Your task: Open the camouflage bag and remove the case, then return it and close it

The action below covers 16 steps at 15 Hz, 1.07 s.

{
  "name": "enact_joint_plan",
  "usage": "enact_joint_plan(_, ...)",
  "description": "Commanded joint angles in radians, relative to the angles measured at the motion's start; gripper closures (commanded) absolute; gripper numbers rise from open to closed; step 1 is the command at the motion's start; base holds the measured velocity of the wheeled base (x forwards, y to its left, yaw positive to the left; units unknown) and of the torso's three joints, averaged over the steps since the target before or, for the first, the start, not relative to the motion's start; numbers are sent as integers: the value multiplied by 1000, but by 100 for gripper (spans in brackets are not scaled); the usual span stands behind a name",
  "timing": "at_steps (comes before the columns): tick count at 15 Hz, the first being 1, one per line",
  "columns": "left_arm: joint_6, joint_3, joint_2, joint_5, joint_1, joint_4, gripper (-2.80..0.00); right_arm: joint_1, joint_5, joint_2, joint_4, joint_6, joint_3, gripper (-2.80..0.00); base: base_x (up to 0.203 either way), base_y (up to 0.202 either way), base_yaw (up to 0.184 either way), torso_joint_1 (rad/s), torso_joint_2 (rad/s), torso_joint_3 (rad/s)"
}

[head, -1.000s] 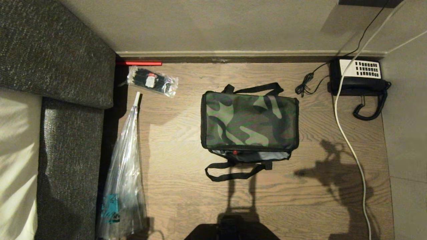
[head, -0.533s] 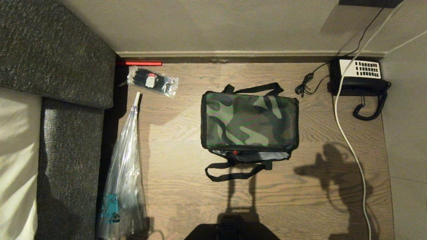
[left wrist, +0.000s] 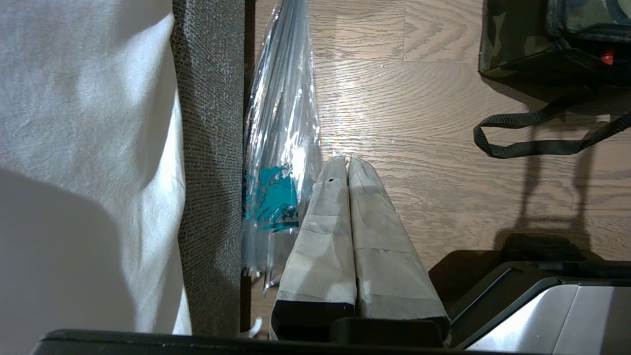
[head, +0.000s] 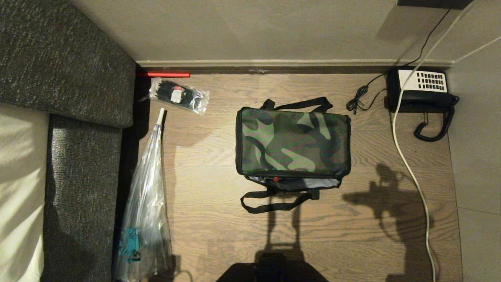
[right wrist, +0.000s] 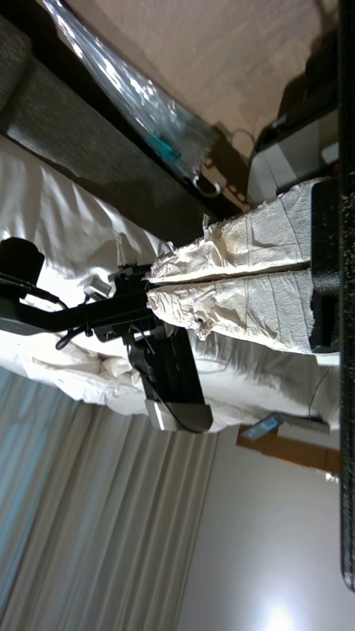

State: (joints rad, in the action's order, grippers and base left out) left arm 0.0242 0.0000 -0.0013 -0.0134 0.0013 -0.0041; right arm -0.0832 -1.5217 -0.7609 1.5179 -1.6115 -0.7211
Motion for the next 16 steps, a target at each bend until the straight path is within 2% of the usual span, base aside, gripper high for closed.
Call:
enact_joint_plan(1,0,2,1,0,0,0,0,22,-8,-1,12,205,-4,0,0,0,0,0,0,0)
enact_joint_plan(2,0,2,1,0,0,0,0,37,-8,-1,12,383,1,0,0,0,0,0,0,0)
enact_joint_plan(3,0,2,1,0,0,0,0,49,-8,1,12,509,13,0,0,0,0,0,0,0)
enact_joint_plan(4,0,2,1,0,0,0,0,55,-8,5,12,590,29,0,0,0,0,0,0,0)
enact_joint_plan(5,0,2,1,0,0,0,0,52,-8,5,12,616,49,0,0,0,0,0,0,0)
enact_joint_plan(7,0,2,1,0,0,0,0,32,-8,27,12,584,125,0,0,0,0,0,0,0)
enact_joint_plan(12,0,2,1,0,0,0,0,36,-8,31,-87,550,144,0,0,0,0,0,0,0)
enact_joint_plan(14,0,2,1,0,0,0,0,38,29,40,-151,557,146,0,0,0,0,0,0,0)
enact_joint_plan(16,0,2,1,0,0,0,0,43,26,41,-83,572,159,0,0,0,0,0,0,0)
